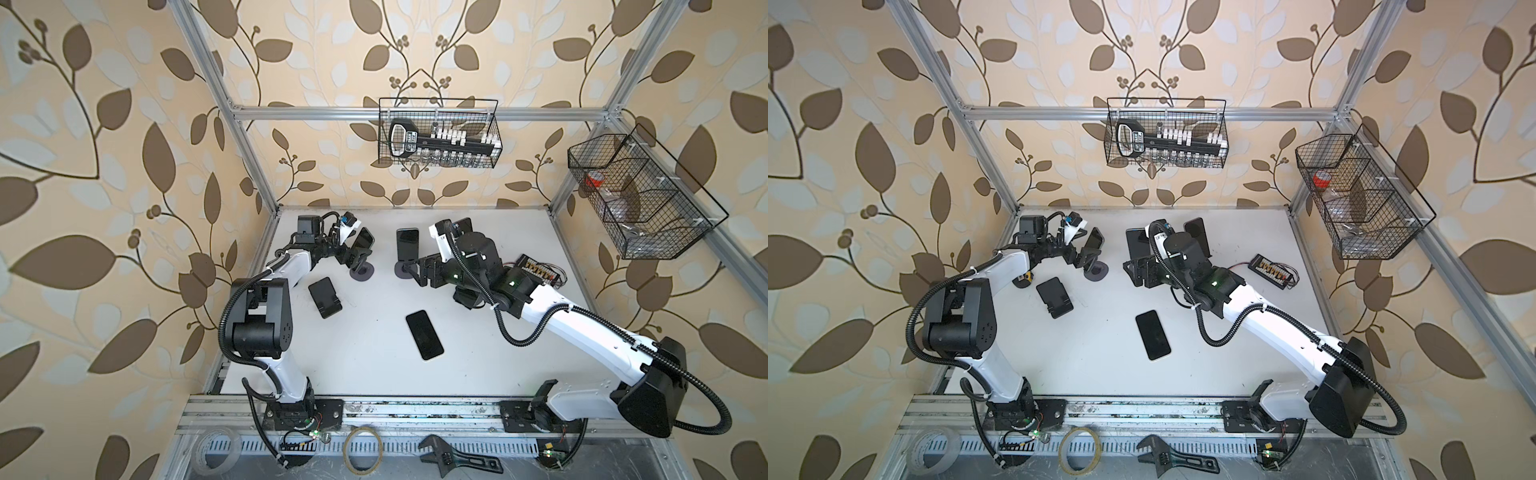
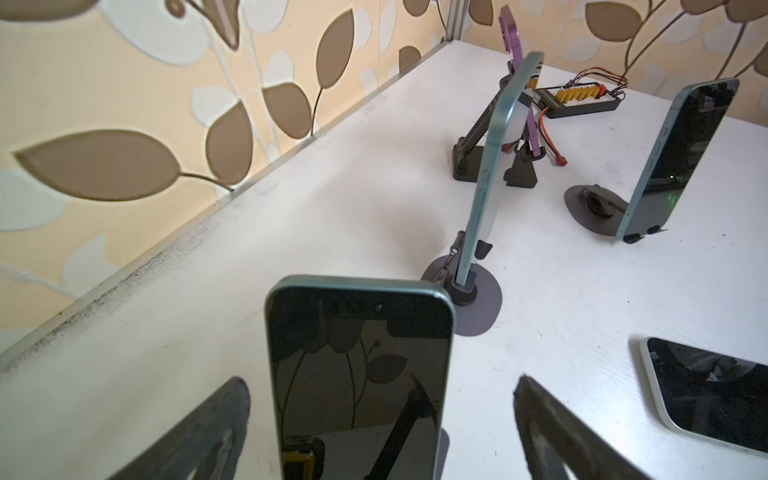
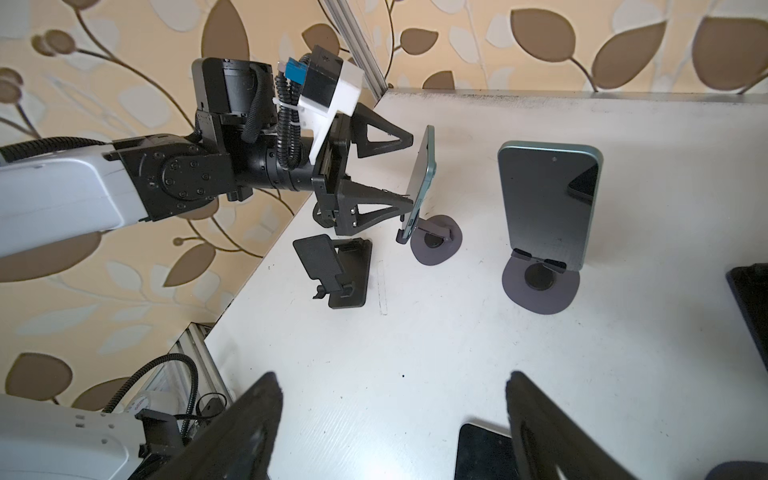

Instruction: Remove the phone from the phone stand

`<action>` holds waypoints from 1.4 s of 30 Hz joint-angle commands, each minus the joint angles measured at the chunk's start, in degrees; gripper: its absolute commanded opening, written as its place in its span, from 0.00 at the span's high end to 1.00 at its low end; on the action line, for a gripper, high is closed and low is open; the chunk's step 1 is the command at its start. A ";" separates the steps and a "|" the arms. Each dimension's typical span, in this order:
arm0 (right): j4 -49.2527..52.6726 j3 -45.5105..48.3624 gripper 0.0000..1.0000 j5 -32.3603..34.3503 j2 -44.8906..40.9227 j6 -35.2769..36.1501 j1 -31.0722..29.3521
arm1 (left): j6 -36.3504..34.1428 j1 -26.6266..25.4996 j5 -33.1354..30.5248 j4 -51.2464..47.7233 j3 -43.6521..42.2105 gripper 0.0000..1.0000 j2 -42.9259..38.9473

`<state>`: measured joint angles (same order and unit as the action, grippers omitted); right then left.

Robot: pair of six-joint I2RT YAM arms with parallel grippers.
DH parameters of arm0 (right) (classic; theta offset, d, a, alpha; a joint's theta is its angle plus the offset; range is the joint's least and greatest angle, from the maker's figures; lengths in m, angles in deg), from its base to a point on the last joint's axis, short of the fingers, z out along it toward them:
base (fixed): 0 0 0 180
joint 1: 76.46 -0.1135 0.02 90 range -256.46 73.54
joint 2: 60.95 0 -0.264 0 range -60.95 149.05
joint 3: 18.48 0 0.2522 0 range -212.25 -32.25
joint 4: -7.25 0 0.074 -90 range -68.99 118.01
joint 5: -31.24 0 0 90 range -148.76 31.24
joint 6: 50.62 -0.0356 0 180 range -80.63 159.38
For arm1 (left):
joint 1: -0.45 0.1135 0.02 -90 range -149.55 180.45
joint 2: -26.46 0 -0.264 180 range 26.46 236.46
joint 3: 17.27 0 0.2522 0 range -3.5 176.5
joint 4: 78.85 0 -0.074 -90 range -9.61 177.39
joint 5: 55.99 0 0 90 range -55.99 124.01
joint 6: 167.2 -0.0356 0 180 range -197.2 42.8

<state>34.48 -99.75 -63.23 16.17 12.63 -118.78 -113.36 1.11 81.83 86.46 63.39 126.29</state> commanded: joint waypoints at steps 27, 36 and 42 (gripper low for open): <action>-1.08 0.28 0.15 -1.36 1.45 -0.15 -0.24 | -3.21 -1.02 -0.97 -2.45 4.70 0.02 2.38; -1.67 0.53 0.15 -2.05 2.18 -0.78 -0.23 | -4.75 -0.79 -0.79 -5.38 7.49 0.02 3.62; -1.70 0.43 0.15 -2.21 2.40 -0.94 -0.22 | -6.34 -0.41 1.32 -9.03 9.65 0.03 4.75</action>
<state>33.61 -99.73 -64.61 17.98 12.17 -118.78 -116.44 -0.17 80.51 80.14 70.30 130.75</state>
